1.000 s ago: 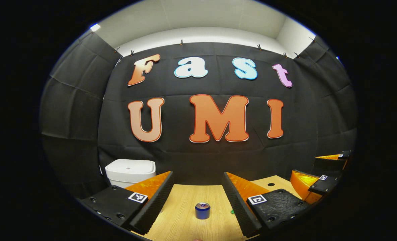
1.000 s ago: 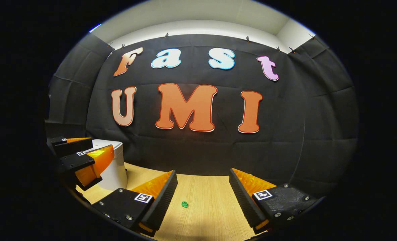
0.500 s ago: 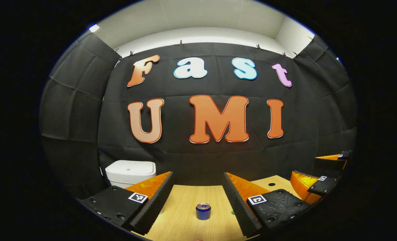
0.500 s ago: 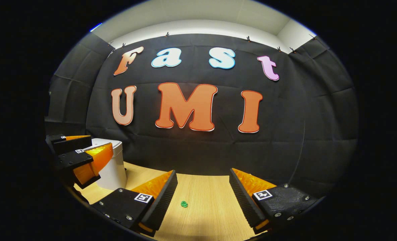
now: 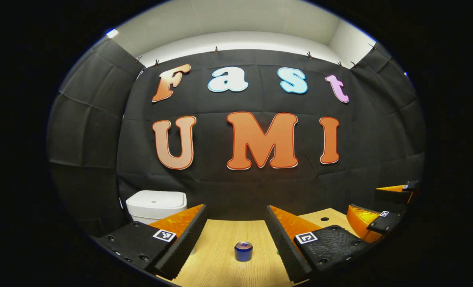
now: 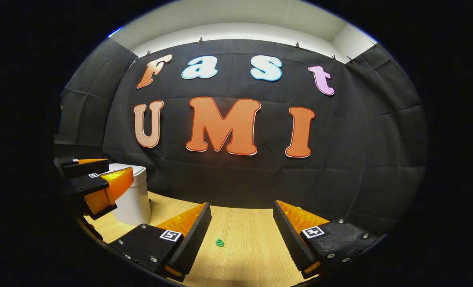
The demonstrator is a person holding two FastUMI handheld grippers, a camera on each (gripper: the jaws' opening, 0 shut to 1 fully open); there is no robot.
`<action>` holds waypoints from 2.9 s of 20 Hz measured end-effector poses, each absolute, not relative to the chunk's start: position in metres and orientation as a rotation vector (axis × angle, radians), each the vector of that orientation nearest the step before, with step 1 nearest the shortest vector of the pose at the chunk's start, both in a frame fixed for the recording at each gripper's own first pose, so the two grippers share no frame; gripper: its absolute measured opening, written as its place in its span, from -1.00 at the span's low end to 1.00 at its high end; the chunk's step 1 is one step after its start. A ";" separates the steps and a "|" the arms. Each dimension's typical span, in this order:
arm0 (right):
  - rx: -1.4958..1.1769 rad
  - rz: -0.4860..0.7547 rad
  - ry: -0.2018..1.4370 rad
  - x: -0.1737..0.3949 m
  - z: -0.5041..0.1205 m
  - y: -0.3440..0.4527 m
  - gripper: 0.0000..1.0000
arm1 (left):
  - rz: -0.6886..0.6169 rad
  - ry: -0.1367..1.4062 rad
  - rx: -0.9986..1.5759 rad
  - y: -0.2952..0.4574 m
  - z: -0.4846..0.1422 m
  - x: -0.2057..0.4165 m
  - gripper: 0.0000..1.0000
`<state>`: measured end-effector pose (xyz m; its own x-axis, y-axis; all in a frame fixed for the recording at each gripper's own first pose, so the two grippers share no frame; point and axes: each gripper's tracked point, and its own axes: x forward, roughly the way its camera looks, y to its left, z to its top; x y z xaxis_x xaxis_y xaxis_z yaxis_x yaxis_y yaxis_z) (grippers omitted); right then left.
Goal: Press the lid of the desktop garbage bin to open it, pick up the crumpled paper on the desktop and throw it into the bin, then pick up the pop can on the desktop and drop it into the bin, and finally close the garbage bin lid.
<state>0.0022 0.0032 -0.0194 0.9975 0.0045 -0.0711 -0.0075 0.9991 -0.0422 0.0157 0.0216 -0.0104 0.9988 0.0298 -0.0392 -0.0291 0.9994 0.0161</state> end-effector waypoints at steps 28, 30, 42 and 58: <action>-0.010 -0.013 0.065 0.053 -0.028 -0.021 0.87 | 0.299 0.118 0.012 0.243 0.027 0.145 -0.30; -0.010 -0.029 0.073 0.060 -0.031 -0.015 0.87 | 0.284 0.160 0.006 0.255 0.010 0.160 -0.50; -0.038 -0.071 0.120 0.079 -0.051 -0.001 0.87 | 0.198 0.541 -0.137 0.305 -0.103 0.199 -1.00; -0.053 -0.054 0.137 0.083 -0.061 0.002 0.87 | 0.132 0.843 -0.175 0.300 -0.137 0.210 -0.99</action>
